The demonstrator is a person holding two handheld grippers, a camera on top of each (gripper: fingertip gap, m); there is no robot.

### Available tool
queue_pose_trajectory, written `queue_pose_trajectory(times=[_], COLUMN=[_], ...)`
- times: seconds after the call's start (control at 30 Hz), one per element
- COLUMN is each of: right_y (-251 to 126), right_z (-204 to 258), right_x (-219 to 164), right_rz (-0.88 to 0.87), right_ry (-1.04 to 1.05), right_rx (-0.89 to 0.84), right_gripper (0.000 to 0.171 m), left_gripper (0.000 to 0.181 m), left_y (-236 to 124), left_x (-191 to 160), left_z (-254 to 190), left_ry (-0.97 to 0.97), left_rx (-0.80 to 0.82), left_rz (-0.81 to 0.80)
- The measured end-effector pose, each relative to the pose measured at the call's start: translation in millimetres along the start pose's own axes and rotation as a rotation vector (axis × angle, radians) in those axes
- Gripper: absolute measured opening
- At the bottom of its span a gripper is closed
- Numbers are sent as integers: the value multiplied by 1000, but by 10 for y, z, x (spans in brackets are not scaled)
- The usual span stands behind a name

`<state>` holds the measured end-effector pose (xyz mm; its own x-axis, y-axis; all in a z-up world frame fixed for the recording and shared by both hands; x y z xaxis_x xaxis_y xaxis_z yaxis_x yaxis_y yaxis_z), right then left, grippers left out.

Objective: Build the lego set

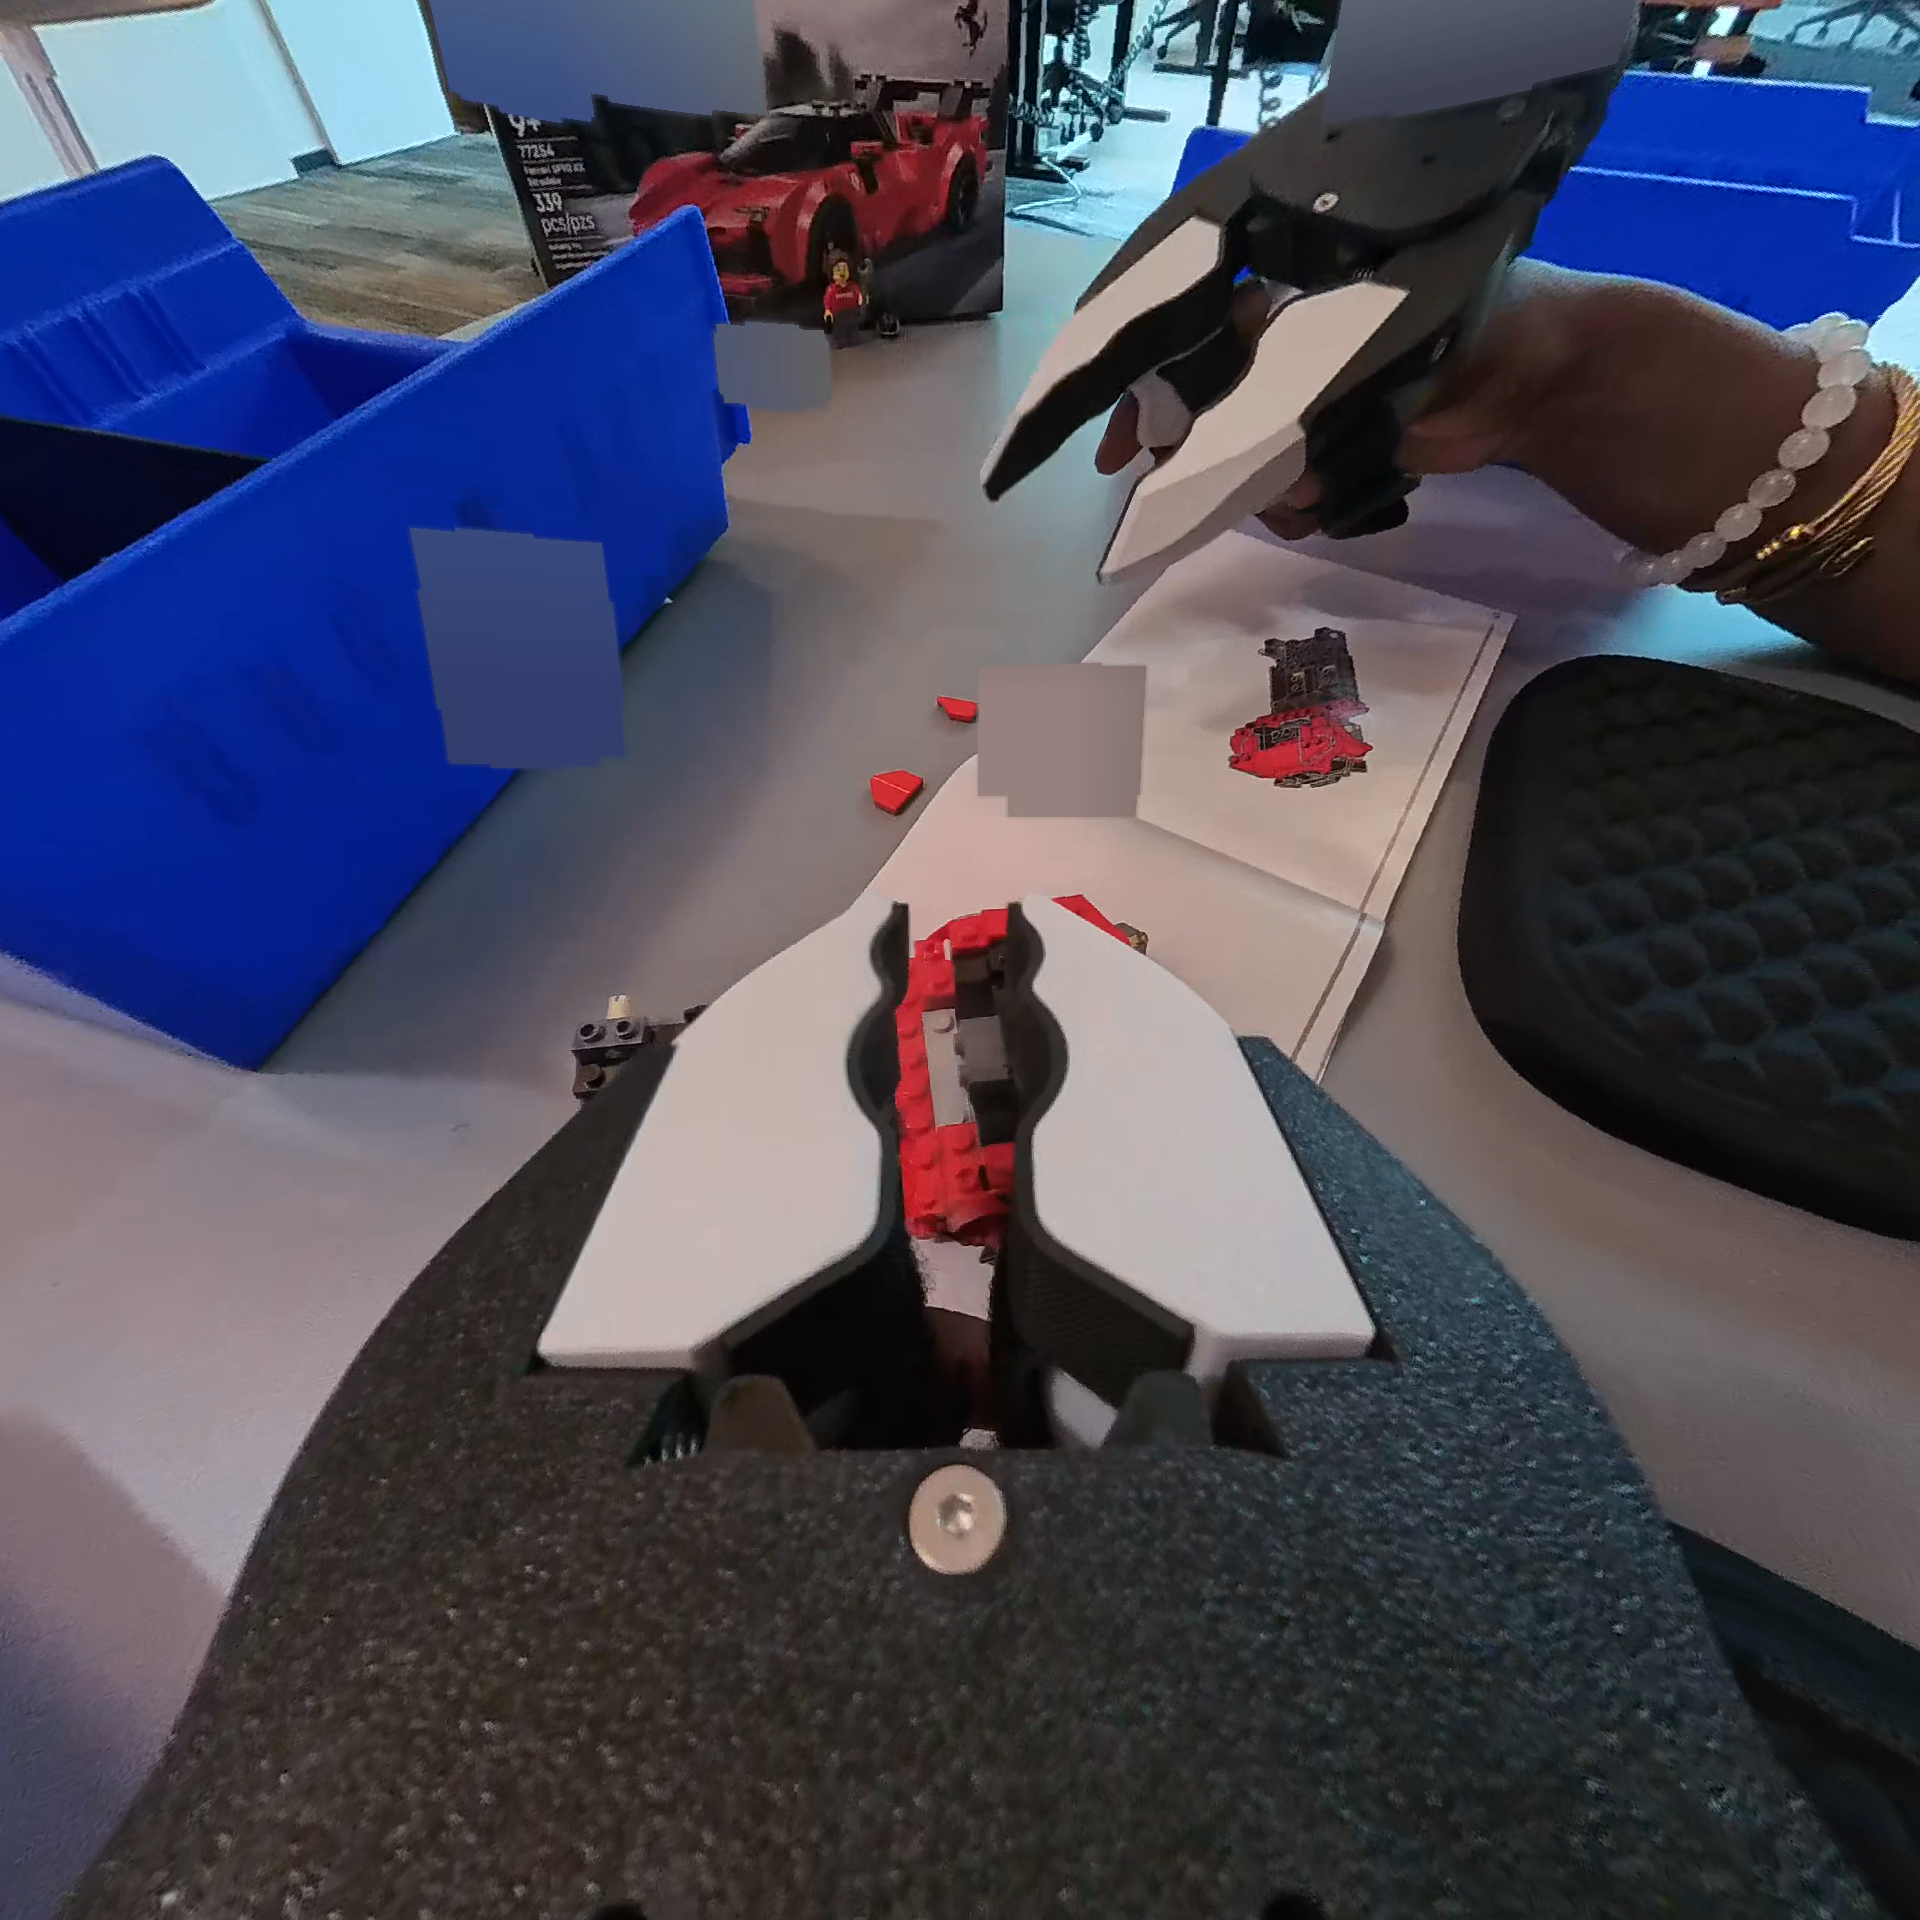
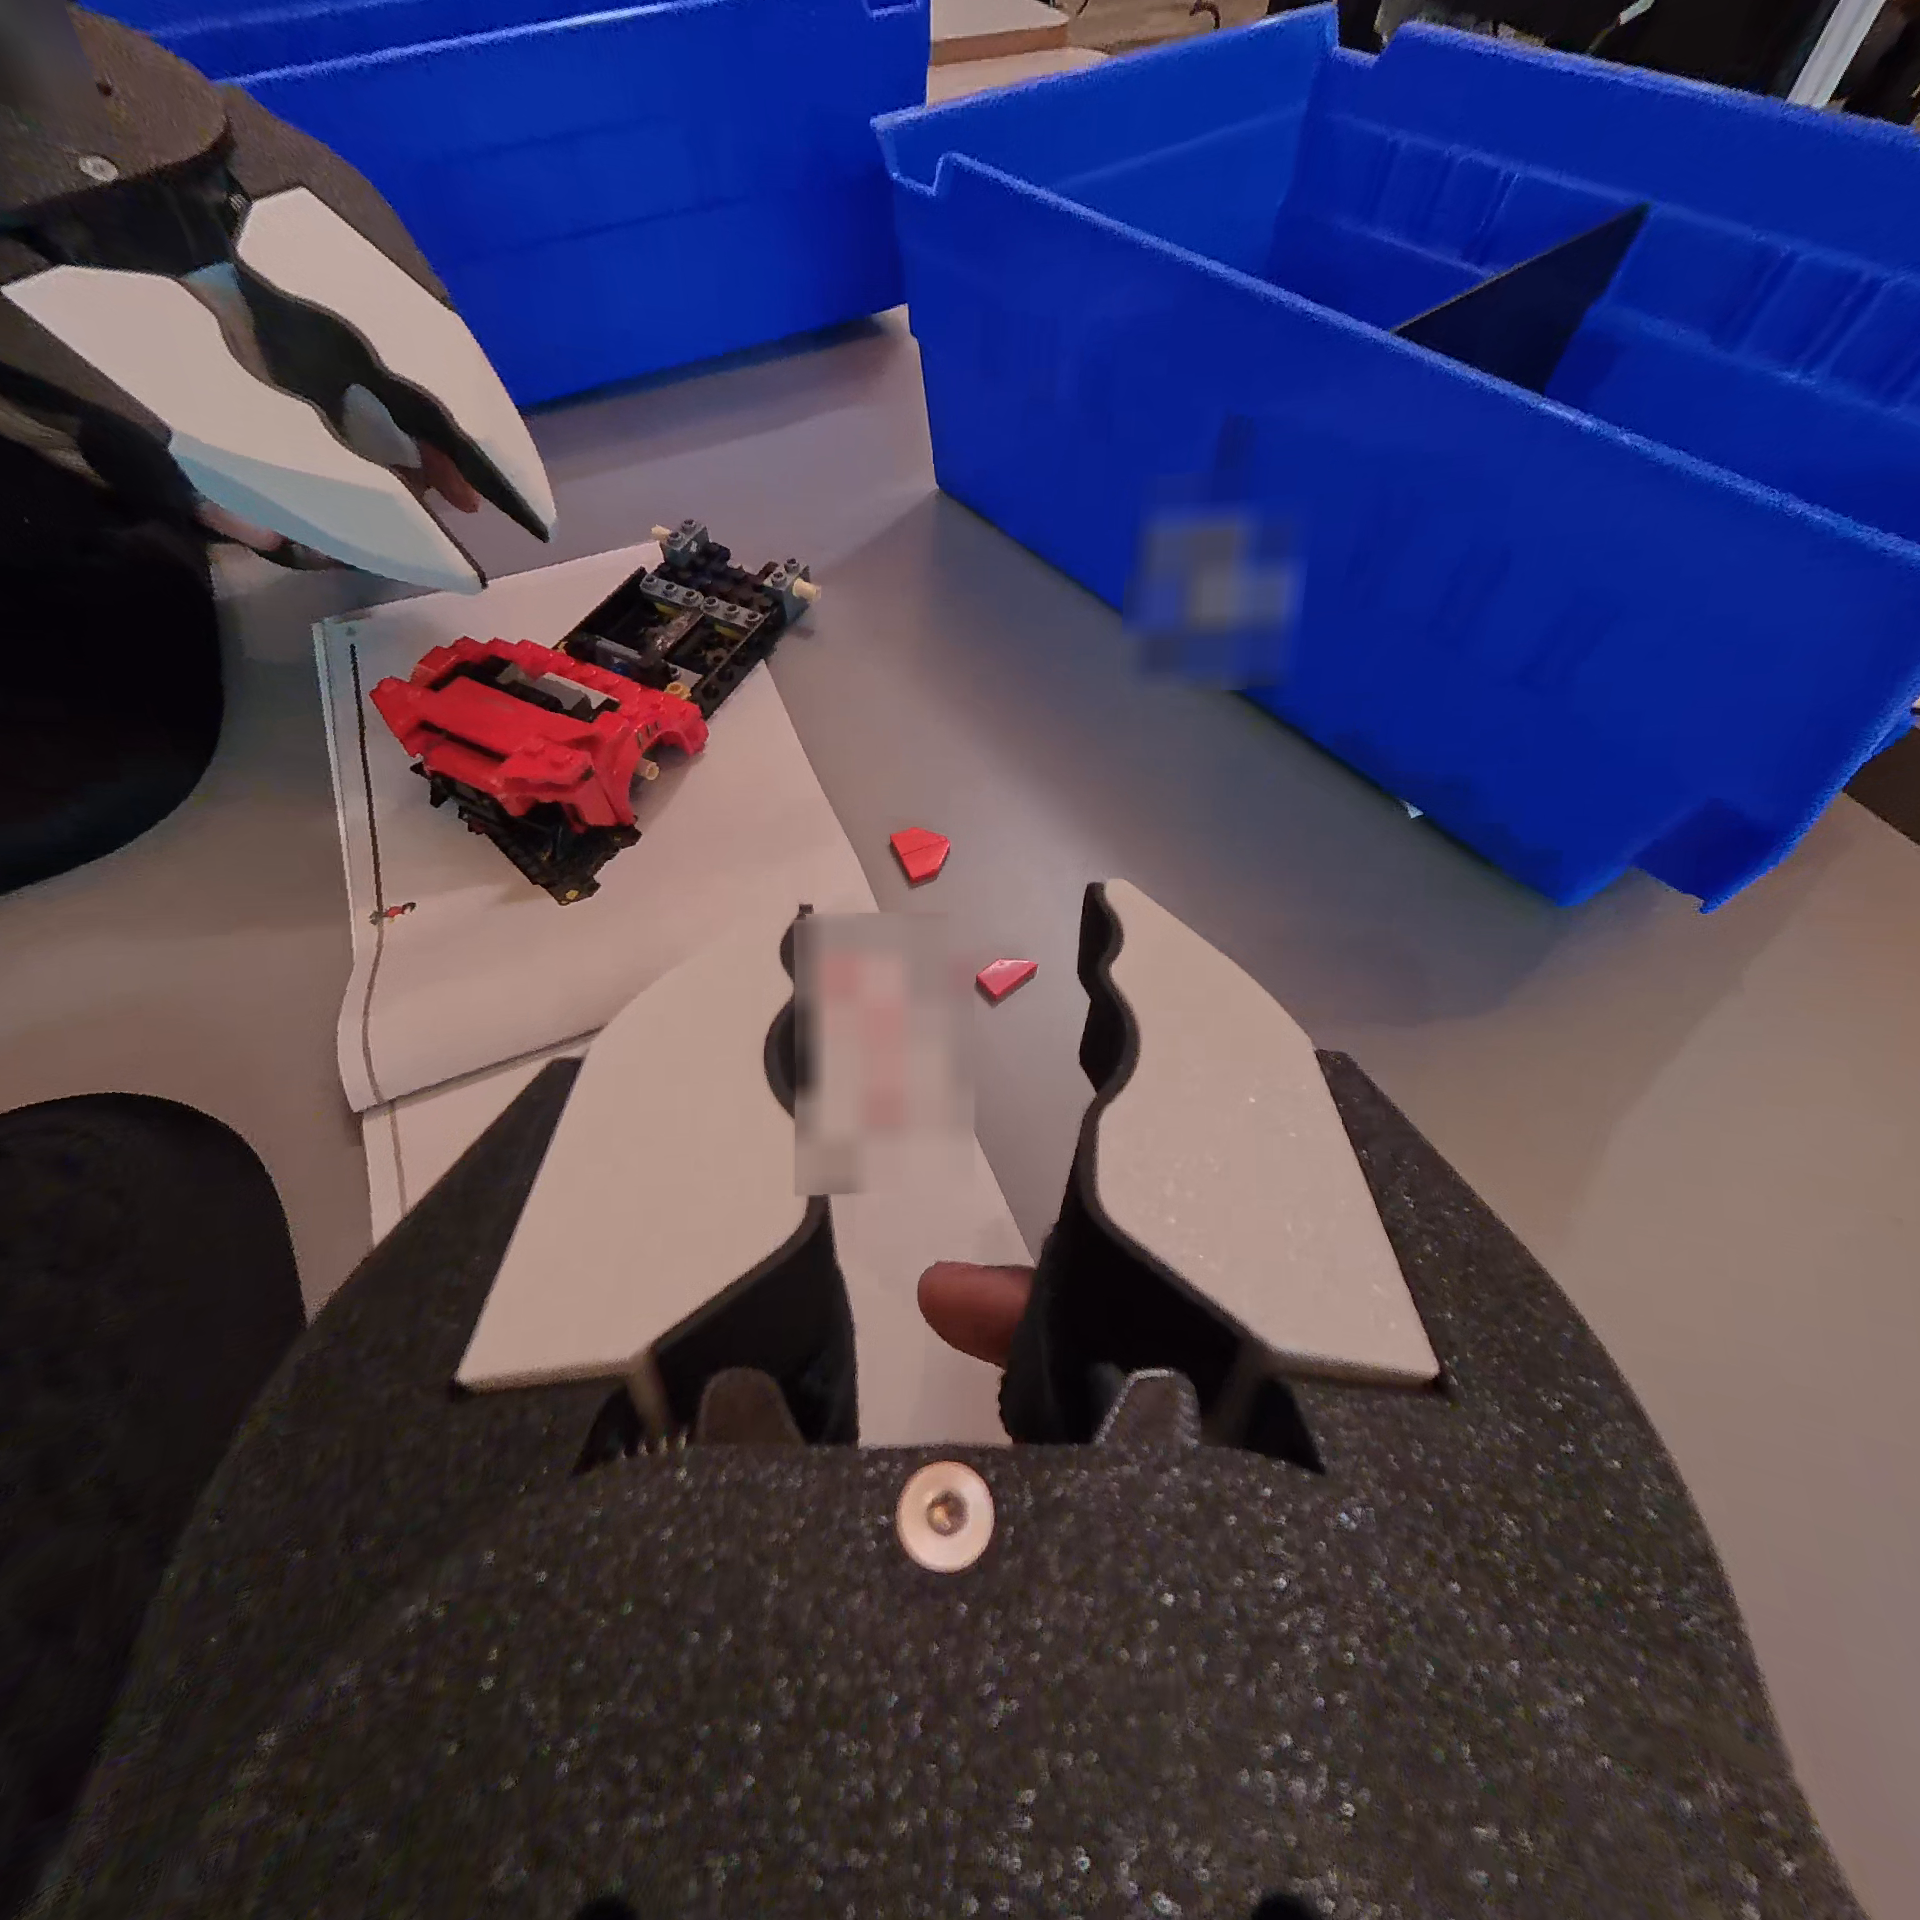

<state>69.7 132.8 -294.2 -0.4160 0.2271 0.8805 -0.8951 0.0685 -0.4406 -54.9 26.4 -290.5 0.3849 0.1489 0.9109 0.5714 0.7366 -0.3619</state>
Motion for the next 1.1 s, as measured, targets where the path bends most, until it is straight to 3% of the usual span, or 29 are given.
queue_pose_trajectory(times=[0.27, 0.67, 1.1], right_y=[27, 53, 58], right_z=[8, 37, 47], right_x=[-45, -90, -98], right_rz=[33, 68, 76], right_ry=[-4, -19, -20], right_rx=[6, 15, 19], right_gripper=[48, 48, 48], left_gripper=[13, 7, 7], left_y=[44, -46, -8], left_x=[-52, -66, -51], left_z=[-63, 207, 120], left_ry=[23, -59, -49], left_rx=[-38, 124, 68], left_rz=[41, 25, 19])
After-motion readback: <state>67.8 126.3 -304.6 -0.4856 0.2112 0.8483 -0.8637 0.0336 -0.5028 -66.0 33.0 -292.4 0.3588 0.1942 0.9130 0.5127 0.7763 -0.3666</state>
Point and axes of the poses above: each gripper's, where its closed fingertips meet, y out along the fingers, x out of its top, z = x × y across the jaws, the point moved 2 cm from there along -y, back along the fingers, and after that the axes turned 12 degrees about y, right-handed, at the moved point
